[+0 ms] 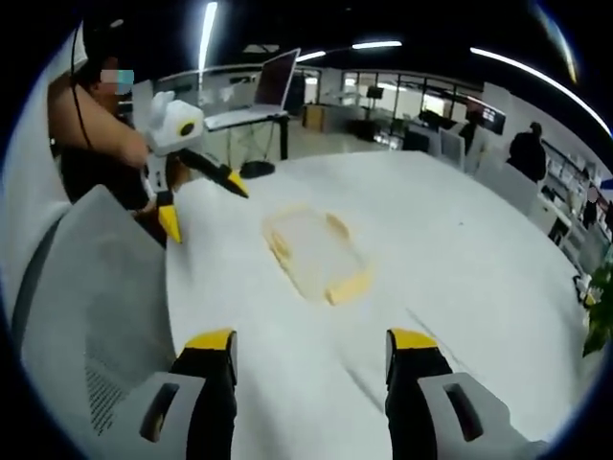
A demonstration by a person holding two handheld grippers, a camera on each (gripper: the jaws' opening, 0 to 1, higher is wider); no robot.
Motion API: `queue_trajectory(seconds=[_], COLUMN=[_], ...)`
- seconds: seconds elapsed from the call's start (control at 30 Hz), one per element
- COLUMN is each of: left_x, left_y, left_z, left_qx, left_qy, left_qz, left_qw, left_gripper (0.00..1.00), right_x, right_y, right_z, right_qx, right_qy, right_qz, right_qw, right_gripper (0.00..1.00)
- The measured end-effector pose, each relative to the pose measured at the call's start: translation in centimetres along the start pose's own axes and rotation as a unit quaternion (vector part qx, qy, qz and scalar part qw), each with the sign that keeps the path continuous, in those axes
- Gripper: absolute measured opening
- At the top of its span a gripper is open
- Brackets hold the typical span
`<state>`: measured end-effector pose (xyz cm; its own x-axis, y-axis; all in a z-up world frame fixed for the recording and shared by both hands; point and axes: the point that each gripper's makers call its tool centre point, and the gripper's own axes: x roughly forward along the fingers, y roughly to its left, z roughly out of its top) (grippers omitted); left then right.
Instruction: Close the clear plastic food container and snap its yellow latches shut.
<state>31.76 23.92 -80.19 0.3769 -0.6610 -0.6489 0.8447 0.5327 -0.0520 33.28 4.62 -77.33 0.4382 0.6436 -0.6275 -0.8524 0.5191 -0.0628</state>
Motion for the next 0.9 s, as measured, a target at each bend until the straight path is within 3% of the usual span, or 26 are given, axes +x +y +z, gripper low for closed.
queue_trajectory(seconds=[0.4,0.9], left_x=[0.2,0.8], left_y=[1.1,2.5], left_z=[-0.4,0.2], left_qx=[0.008,0.011], left_qy=[0.008,0.003], left_qz=[0.006,0.013], left_qw=[0.9999,0.9999], left_gripper=[0.84,0.84], right_x=[1.3,2.6], right_y=[-0.2,-0.4], right_z=[1.0,1.7], right_qx=[-0.019,-0.037], right_qy=[-0.002,0.000], right_qz=[0.008,0.015], right_qw=[0.9998,0.9992], right_gripper=[0.62,0.62])
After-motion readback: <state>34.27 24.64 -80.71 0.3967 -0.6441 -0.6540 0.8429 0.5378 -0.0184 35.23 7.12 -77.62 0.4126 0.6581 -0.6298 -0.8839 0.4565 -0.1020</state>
